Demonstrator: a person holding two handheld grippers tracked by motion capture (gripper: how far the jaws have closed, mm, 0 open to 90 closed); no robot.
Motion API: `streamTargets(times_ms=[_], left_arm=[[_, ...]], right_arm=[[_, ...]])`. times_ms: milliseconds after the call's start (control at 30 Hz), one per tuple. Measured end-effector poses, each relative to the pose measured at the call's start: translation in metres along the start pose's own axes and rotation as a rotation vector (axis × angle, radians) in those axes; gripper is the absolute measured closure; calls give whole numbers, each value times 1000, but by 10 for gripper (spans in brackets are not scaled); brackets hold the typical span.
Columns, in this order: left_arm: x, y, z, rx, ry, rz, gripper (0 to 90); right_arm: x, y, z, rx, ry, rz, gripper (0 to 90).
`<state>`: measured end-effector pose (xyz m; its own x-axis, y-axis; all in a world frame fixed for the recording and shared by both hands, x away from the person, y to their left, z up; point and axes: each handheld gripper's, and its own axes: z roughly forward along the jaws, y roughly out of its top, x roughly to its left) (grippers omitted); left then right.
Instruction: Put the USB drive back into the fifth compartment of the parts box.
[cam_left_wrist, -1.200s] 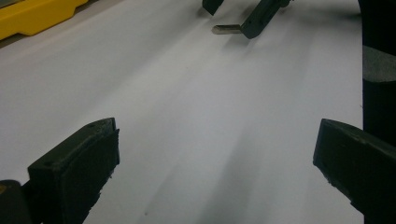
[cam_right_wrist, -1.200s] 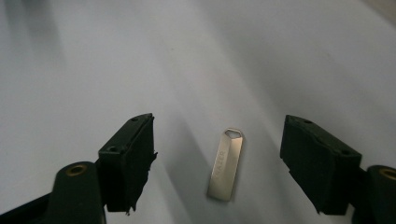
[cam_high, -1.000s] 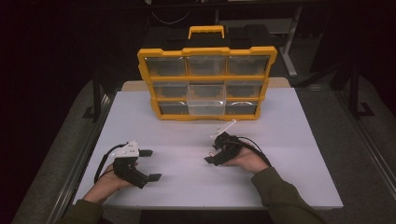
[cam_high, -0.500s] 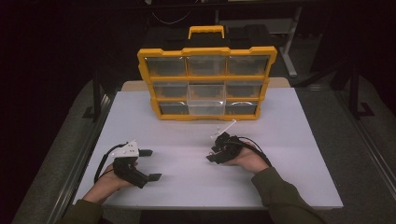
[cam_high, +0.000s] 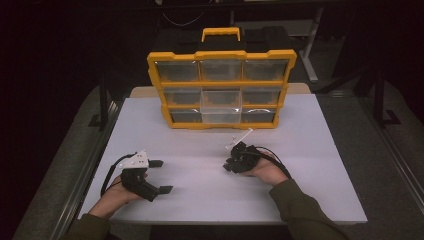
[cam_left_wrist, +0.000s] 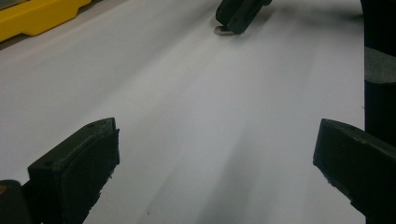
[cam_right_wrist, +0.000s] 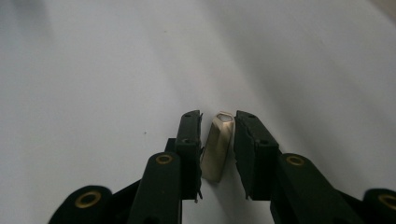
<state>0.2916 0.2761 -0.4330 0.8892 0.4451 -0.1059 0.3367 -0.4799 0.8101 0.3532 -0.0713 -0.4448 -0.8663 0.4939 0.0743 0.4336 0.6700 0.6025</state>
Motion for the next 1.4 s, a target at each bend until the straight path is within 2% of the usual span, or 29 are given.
streamTargets(times_ms=[467, 800, 1300, 1400], left_arm=[[0, 0, 0, 1, 0, 1, 0], [0, 0, 0, 1, 0, 2, 0], [0, 0, 0, -2, -1, 0, 0], [0, 0, 0, -2, -1, -1, 0]], right_arm=[[3, 0, 2, 16, -31, -42, 754], [5, 2, 2, 32, -44, -50, 774], [2, 2, 0, 30, -31, -26, 779], [-1, 2, -5, 10, -23, -14, 778]])
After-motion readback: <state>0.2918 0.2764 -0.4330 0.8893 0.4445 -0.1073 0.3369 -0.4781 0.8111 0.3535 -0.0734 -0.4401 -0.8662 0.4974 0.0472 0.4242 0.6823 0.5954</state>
